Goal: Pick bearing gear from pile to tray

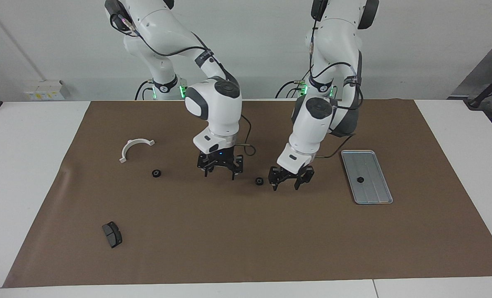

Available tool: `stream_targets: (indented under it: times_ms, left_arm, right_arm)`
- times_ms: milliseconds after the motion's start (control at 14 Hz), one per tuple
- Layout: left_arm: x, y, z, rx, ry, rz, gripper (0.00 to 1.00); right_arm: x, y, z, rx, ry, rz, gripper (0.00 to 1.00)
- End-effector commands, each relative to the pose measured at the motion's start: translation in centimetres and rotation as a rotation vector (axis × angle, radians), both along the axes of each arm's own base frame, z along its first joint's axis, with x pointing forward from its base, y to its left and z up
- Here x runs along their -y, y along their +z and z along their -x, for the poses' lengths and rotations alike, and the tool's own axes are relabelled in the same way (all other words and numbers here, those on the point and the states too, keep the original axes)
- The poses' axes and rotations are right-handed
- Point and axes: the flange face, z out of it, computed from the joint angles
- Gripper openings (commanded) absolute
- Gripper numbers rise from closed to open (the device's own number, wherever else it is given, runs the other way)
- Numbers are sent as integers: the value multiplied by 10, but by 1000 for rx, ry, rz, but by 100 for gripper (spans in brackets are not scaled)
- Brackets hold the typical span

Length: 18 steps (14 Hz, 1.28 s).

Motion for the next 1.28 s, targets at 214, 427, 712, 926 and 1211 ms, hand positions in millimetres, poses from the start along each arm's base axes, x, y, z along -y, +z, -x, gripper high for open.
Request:
stream_targets:
  times_ms: [214, 427, 712, 926, 1211]
  left_arm:
    - [50, -19, 20, -8, -94, -58, 78]
    - [55, -34, 33, -30, -116, -83, 77]
    - [56, -54, 47, -49, -146, -119, 72]
    - [62, -62, 54, -66, -159, -132, 69]
    - [62, -62, 55, -67, -160, -132, 59]
  right_arm:
    - [146, 7, 7, -143, 240, -28, 100]
    - [202, -14, 17, -191, 396, -97, 100]
    - [234, -66, 44, -143, 534, -151, 100]
    - [236, -85, 60, -155, 558, -143, 100]
    - [240, -88, 64, -163, 608, -135, 100]
